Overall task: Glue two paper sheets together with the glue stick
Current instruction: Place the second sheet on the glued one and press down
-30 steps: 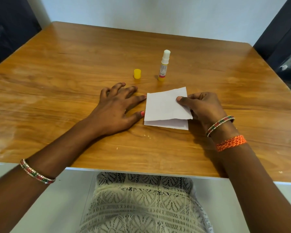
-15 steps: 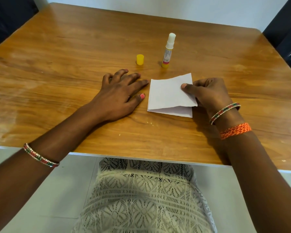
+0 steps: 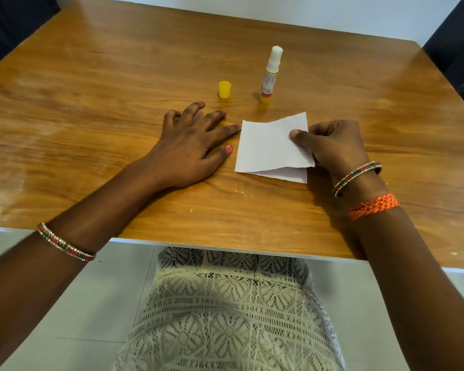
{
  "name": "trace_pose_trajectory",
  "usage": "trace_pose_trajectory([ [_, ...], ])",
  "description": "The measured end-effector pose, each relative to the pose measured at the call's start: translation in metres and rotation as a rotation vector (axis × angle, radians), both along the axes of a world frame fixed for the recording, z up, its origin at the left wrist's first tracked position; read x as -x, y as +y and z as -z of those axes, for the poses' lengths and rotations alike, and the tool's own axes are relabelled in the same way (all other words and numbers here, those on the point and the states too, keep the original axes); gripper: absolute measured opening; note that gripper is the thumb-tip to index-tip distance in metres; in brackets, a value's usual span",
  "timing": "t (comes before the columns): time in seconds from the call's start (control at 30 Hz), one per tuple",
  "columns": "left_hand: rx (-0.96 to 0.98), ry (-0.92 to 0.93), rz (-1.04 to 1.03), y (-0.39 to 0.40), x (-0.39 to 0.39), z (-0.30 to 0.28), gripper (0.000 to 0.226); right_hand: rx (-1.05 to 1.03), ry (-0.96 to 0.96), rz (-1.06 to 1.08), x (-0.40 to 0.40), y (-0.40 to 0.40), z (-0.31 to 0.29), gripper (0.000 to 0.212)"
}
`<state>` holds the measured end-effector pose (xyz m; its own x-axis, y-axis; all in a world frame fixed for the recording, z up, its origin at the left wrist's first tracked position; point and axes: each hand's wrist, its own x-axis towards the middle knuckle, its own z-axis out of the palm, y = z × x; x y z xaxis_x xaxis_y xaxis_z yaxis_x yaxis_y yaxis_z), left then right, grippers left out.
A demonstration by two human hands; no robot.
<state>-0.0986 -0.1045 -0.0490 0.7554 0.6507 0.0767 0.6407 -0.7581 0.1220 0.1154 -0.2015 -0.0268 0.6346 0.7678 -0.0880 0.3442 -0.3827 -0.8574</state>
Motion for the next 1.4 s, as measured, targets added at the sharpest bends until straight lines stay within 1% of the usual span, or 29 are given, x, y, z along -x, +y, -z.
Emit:
trace_pose_trajectory([
  [0.2, 0.006, -0.006, -0.001, -0.0016, 0.0, 0.0007, 0.054, -0.002, -0.015, -0.007, 0.0008, -0.0003, 0.0003, 0.018],
  [0.4, 0.031, -0.012, -0.013, -0.0019, -0.0004, 0.0009, 0.055, -0.002, -0.017, 0.001, 0.001, -0.0004, 0.0002, 0.024],
  [0.67, 0.039, -0.004, -0.005, -0.0007, -0.0001, 0.0018, 0.056, -0.013, -0.003, 0.01, 0.0021, -0.0006, 0.0004, 0.023],
  [0.83, 0.011, -0.009, -0.001, -0.0012, 0.0002, 0.002, 0.055, -0.025, -0.004, 0.009, 0.0039, -0.0008, 0.0002, 0.021],
  [1.2, 0.034, -0.02, -0.003, -0.0026, 0.0002, 0.0004, 0.056, -0.023, -0.025, 0.008, 0.0071, -0.0014, -0.0033, 0.02],
  [1.4, 0.042, -0.016, -0.006, -0.0021, 0.0005, 0.0005, 0.056, -0.021, -0.046, 0.005, 0.0089, -0.003, -0.0037, 0.023],
])
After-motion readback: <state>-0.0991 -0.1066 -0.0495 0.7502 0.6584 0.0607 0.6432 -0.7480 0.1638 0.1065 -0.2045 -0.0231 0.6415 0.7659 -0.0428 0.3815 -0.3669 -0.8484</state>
